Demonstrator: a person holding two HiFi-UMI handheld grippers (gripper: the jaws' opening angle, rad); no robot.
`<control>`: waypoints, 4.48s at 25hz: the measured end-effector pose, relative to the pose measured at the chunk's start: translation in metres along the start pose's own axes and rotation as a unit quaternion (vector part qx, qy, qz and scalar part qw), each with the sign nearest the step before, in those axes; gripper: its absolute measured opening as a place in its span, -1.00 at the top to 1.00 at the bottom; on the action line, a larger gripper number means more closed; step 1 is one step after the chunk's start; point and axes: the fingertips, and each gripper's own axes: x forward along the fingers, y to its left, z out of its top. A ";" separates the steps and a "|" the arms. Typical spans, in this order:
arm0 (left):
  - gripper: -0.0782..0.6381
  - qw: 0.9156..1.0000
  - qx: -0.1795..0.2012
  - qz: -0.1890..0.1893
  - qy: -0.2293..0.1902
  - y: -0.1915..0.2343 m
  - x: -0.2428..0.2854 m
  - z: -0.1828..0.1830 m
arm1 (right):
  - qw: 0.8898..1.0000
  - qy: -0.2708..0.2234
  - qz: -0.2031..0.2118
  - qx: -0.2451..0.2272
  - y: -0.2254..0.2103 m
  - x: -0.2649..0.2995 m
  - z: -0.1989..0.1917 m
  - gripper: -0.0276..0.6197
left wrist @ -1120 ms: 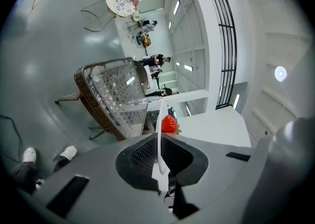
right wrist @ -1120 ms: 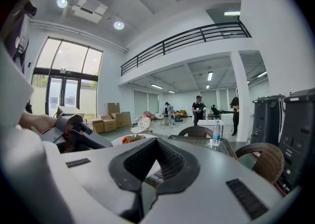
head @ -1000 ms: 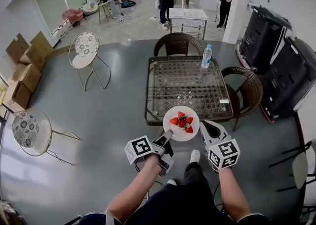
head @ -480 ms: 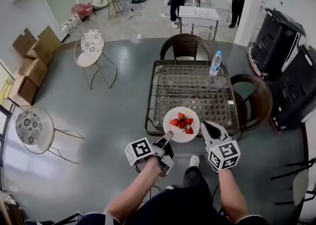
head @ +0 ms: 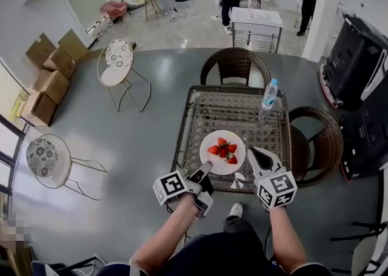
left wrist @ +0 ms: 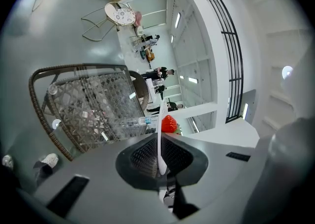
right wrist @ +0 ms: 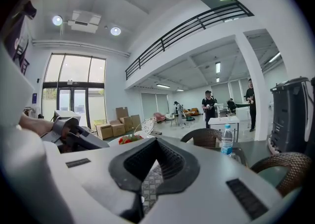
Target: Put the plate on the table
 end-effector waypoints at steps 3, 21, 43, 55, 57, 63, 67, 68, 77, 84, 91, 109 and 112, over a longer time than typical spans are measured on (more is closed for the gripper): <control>0.73 1.000 0.002 0.007 -0.013 -0.006 0.023 0.007 | 1.000 0.000 0.014 -0.002 -0.024 0.012 0.007 0.90; 0.73 1.000 0.012 0.023 0.007 0.016 0.134 0.084 | 0.999 0.032 -0.006 0.004 -0.097 0.087 -0.003 0.90; 0.73 0.998 -0.013 0.004 0.064 0.129 0.364 0.152 | 0.988 0.116 -0.093 0.031 -0.194 0.176 -0.067 0.90; 0.73 0.997 -0.050 0.037 0.053 0.181 0.404 0.160 | 0.983 0.144 -0.104 0.048 -0.211 0.180 -0.100 0.90; 0.73 0.996 -0.054 0.043 0.054 0.186 0.405 0.159 | 0.982 0.146 -0.105 0.049 -0.213 0.181 -0.103 0.90; 0.73 0.995 -0.058 0.058 0.056 0.192 0.409 0.159 | 0.982 0.149 -0.104 0.055 -0.213 0.184 -0.108 0.90; 0.73 0.994 -0.060 0.066 0.056 0.195 0.409 0.160 | 0.982 0.150 -0.104 0.056 -0.213 0.185 -0.108 0.90; 0.73 0.994 -0.060 0.068 0.056 0.195 0.409 0.160 | 0.982 0.150 -0.104 0.056 -0.213 0.186 -0.108 0.90; 0.73 0.990 -0.030 0.122 0.061 0.197 0.414 0.159 | 0.981 0.149 -0.105 0.061 -0.216 0.184 -0.109 0.90; 0.70 0.982 0.011 0.175 0.066 0.200 0.414 0.159 | 0.981 0.147 -0.111 0.065 -0.218 0.175 -0.105 0.90; 0.55 0.968 0.087 0.219 0.082 0.195 0.417 0.158 | 0.980 0.141 -0.121 0.076 -0.222 0.165 -0.106 0.90; 0.11 0.950 0.174 0.229 0.121 0.182 0.421 0.146 | 0.980 0.125 -0.131 0.088 -0.221 0.141 -0.100 0.90; 0.11 0.935 0.231 0.228 0.142 0.182 0.422 0.141 | 0.979 0.123 -0.134 0.090 -0.221 0.135 -0.100 0.90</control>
